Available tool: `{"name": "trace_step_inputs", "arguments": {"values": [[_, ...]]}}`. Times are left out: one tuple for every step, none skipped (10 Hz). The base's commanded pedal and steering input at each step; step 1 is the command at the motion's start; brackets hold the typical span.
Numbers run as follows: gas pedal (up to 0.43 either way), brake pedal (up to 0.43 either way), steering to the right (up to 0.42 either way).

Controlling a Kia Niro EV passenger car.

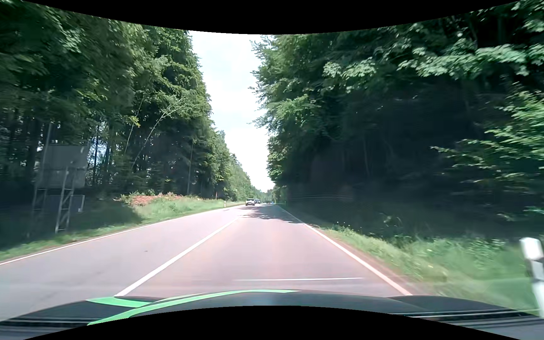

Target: Follow the waypoints while adhering to traffic rules and regulations

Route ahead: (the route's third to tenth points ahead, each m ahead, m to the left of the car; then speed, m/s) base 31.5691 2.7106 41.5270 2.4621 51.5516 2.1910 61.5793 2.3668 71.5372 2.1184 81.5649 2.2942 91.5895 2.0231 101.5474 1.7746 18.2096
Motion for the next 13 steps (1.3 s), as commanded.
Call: {"name": "trace_step_inputs", "arguments": {"values": [[0.449,0.0,0.0],[0.449,0.0,0.0],[0.449,0.0,0.0],[0.449,0.0,0.0],[0.449,0.0,0.0],[0.449,0.0,0.0],[0.449,0.0,0.0],[0.449,0.0,-0.001],[0.449,0.0,-0.001],[0.449,0.0,-0.002],[0.449,0.0,-0.004],[0.449,0.0,-0.005],[0.449,0.0,-0.005]]}}
